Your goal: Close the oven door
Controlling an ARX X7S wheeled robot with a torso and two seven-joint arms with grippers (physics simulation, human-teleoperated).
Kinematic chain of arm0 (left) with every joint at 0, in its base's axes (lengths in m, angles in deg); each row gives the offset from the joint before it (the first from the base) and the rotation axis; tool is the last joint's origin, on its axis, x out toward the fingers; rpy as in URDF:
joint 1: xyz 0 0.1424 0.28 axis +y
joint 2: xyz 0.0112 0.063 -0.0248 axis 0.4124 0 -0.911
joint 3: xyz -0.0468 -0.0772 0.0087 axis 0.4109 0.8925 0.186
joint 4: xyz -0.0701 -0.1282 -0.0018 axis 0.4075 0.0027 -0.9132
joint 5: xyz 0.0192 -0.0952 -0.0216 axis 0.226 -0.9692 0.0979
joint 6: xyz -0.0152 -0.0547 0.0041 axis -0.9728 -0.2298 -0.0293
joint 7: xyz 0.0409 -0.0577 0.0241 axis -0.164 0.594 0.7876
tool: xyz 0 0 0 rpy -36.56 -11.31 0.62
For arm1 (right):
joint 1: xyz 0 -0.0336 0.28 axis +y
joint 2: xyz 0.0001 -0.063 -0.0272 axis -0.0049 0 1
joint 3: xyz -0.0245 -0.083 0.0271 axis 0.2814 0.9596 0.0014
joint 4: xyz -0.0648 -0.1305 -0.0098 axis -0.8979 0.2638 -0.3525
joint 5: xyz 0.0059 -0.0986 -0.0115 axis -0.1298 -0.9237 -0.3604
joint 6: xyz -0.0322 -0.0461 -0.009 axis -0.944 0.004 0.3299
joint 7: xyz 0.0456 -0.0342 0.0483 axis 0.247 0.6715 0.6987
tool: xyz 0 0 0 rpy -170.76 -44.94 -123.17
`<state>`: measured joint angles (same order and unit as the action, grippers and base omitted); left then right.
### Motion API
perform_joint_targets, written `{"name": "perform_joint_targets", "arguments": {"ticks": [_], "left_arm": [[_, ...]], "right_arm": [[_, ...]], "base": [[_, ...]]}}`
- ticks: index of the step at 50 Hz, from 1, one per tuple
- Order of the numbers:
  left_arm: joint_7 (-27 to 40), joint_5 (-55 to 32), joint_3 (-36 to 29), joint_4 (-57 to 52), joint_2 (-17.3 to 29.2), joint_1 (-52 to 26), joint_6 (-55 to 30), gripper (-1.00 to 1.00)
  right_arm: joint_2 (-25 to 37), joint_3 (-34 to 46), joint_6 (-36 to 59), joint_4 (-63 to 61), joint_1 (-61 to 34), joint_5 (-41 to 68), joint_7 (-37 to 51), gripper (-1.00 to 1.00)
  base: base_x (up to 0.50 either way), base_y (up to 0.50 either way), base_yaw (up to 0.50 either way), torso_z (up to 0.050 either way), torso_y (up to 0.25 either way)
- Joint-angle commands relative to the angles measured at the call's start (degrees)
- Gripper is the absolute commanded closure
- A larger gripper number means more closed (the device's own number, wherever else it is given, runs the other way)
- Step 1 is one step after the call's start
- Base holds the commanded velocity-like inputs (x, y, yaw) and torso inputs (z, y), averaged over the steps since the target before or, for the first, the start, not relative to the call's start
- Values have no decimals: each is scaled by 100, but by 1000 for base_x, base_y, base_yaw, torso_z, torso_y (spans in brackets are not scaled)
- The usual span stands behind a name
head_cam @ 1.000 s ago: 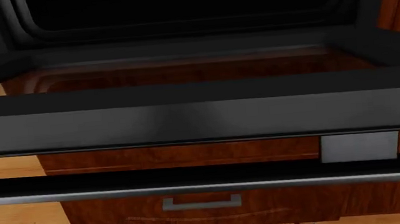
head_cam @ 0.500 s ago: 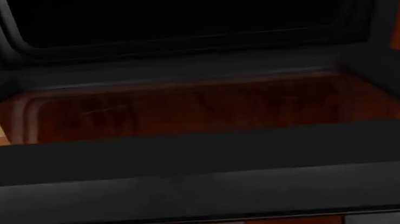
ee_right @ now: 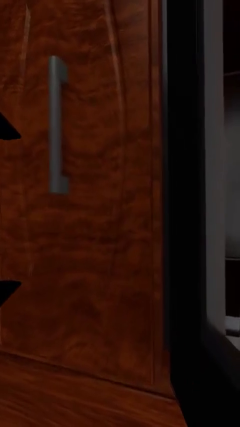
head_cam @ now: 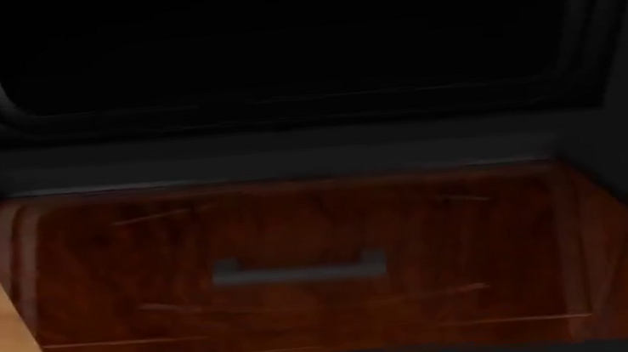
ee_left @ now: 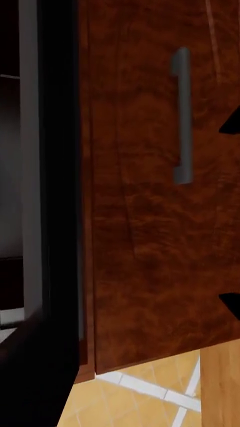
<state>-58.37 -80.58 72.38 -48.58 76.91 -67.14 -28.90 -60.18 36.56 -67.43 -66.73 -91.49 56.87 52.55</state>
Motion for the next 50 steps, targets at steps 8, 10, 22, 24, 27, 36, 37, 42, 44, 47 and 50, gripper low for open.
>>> {"name": "perform_joint_targets", "arguments": {"ticks": [8, 10, 22, 24, 27, 36, 37, 42, 44, 47, 50], "left_arm": [[28, -45, -40, -11, 37, 3, 34, -100], [31, -49, -42, -2, 39, 0, 39, -100], [83, -64, -72, -5, 51, -26, -30, -100], [95, -66, -80, 31, 46, -55, -73, -100], [34, -244, -13, -41, 70, -32, -63, -100], [346, -957, 364, -806, 225, -183, -976, -100], [415, -964, 384, -908, 256, -207, -1083, -100], [885, -1488, 647, -2072, 549, -519, -2237, -100], [759, -1971, 771, -2510, 624, -597, -2419, -100], [1090, -2016, 774, -3146, 775, -866, -2881, -100], [1345, -2272, 860, -3391, 826, -1145, -3356, -100]], "right_arm": [[30, 45, -3, 6, -6, 10, 63, -100], [31, 51, -9, 16, -9, 11, 67, -100], [36, 26, -3, 30, -40, 166, 44, -100], [46, 2, 35, -6, -44, 251, 24, -100], [36, 5, -28, 46, -117, 305, -50, -100], [345, -534, 987, -1087, -323, 1212, 344, -100], [385, -528, 1060, -1183, -344, 1209, 377, -100], [687, -463, 1522, -1911, -442, 1183, 525, -100], [760, -506, 1681, -2070, -510, 1263, 572, -100], [929, -520, 2016, -2417, -677, 1397, 608, -100], [1028, -616, 2398, -2683, -921, 1652, 712, -100]], "base": [[219, 0, 0, 0, 0], [195, 0, 0, 0, 0], [57, 0, 0, 0, 0], [0, 0, 0, 0, 0], [0, 0, 0, 0, 0], [0, 0, 0, 0, 0], [0, 0, 0, 0, 0], [0, 0, 0, 0, 0], [0, 0, 0, 0, 0], [0, 0, 0, 0, 0], [0, 0, 0, 0, 0]]}}
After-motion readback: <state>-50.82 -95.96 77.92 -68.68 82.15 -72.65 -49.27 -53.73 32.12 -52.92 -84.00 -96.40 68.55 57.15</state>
